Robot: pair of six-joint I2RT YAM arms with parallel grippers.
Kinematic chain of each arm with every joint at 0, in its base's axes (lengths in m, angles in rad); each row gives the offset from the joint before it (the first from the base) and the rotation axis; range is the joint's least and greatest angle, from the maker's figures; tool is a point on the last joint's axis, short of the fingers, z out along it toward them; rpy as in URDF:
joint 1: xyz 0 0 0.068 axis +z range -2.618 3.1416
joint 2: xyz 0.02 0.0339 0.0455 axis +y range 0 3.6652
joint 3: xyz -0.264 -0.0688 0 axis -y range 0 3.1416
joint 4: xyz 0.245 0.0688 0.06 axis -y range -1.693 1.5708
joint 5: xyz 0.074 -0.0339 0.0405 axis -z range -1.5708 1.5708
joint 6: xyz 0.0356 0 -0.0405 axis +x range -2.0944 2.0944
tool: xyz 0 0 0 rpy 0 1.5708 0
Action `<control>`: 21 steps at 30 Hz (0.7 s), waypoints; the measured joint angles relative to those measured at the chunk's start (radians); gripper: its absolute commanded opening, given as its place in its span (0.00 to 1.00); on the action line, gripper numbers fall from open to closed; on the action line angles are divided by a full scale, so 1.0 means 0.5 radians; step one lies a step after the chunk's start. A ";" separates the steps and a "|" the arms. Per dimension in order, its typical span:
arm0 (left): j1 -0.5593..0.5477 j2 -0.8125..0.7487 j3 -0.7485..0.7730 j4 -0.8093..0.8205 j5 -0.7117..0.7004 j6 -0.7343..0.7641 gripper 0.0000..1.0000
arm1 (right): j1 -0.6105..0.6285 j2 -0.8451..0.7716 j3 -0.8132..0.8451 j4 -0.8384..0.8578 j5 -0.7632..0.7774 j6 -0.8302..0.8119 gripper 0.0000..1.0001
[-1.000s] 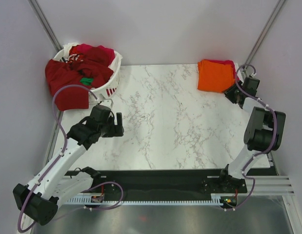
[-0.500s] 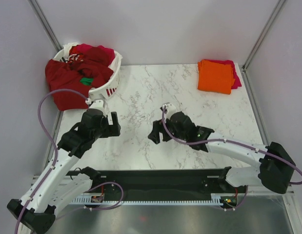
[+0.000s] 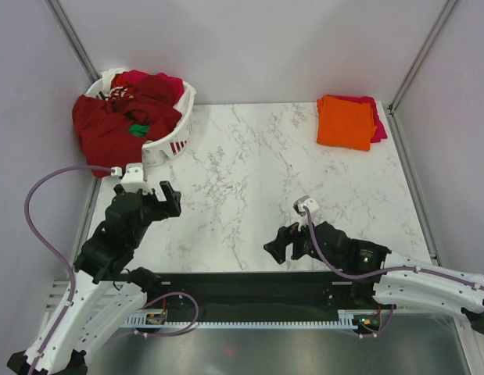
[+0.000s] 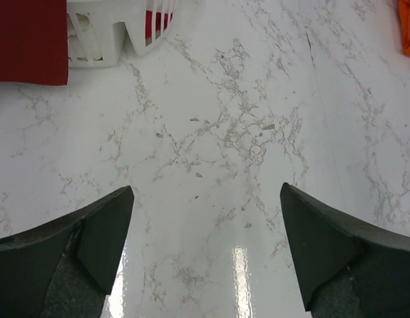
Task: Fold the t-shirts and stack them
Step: Neatly place the folded tshirt to the corner
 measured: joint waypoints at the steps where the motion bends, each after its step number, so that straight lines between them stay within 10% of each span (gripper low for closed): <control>1: -0.001 0.013 0.000 0.014 -0.021 0.027 1.00 | 0.001 -0.047 -0.026 -0.028 0.013 0.009 0.93; 15: 0.022 0.607 0.190 0.523 -0.526 0.468 1.00 | 0.001 -0.073 -0.066 -0.255 0.127 0.004 0.93; 21: 0.422 1.196 0.551 0.732 -0.340 0.459 1.00 | 0.002 0.038 0.178 -0.362 0.352 -0.089 0.95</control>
